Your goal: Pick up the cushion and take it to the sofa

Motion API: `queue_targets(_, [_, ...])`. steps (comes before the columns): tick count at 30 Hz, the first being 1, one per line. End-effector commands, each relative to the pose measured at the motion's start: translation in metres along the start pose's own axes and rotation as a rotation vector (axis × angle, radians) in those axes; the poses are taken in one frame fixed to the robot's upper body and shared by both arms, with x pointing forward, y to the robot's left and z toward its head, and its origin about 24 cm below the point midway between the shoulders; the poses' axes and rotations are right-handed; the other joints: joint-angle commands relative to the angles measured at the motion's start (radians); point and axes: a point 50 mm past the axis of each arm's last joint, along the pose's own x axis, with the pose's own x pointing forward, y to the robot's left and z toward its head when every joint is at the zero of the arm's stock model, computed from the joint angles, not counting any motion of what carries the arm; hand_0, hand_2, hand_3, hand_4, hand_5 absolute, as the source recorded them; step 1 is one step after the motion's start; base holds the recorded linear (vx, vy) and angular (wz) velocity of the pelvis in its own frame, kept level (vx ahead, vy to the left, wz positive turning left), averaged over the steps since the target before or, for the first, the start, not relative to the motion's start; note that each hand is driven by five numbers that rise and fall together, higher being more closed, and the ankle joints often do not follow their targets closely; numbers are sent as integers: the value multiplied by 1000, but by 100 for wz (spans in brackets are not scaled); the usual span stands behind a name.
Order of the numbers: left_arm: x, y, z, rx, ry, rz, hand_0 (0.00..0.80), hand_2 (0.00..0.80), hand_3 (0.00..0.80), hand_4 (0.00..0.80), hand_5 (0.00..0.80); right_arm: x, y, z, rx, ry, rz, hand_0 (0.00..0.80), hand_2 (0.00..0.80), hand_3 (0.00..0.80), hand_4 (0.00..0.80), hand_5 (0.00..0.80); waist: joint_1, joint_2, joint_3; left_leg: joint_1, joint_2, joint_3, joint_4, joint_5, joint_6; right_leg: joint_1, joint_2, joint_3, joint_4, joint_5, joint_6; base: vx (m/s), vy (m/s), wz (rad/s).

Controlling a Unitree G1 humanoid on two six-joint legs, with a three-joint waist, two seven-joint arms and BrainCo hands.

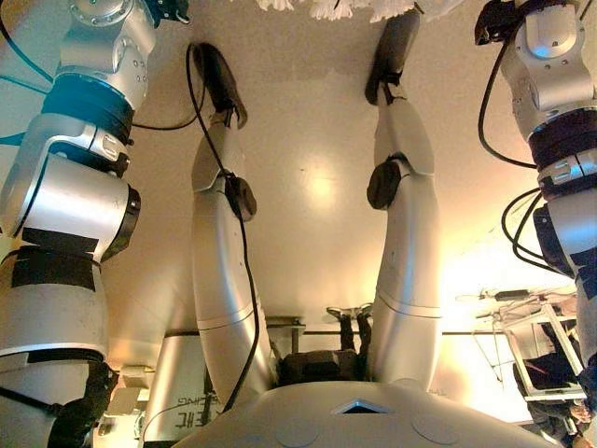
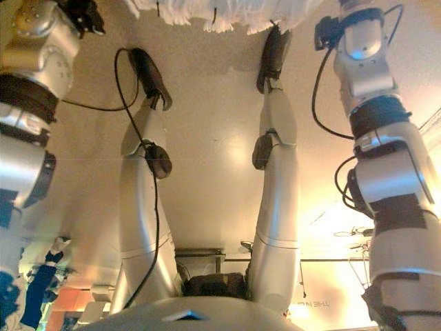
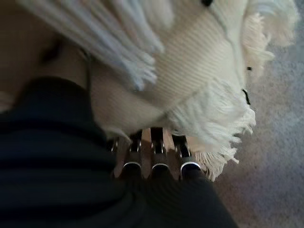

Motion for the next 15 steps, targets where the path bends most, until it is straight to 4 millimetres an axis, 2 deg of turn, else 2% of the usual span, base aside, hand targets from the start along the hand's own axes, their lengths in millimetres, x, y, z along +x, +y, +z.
queue_targets(1, [8, -84, 15, -108, -118, -341, 800, 800, 800, 800, 800, 5, 81, 46, 93, -189, 340, 800, 800, 800, 800, 800, -6, 42, -6, -19, 18, -55, 2, -14, -9, 21, -6, 62, -34, -23, 86, 3, 19, 3])
queue_targets(7, [4, -92, 10, -152, -108, -386, 800, 800, 800, 800, 800, 2, 82, 44, 120, -188, 325, 800, 800, 800, 800, 800, -4, 41, -6, -31, 18, -65, 7, -8, -17, 13, -7, 67, -32, -18, 87, 0, 0, 0])
queue_targets(10, [1, -98, 1, -24, -89, -378, 800, 800, 800, 800, 800, -1, 77, 36, 129, -164, 290, 800, 800, 800, 800, 800, 1, 41, -6, -26, 12, -81, -2, 2, -21, 21, -6, 74, -42, -12, 91, -9, 23, 1])
queue_targets(15, [-11, -97, -30, -277, -28, -364, 800, 800, 800, 800, 800, -13, 74, 5, 141, -88, 258, 800, 800, 800, 800, 800, 16, 35, -6, 64, 6, -99, -37, 14, -23, 118, -10, 72, -69, -19, 94, -1, 23, 3])
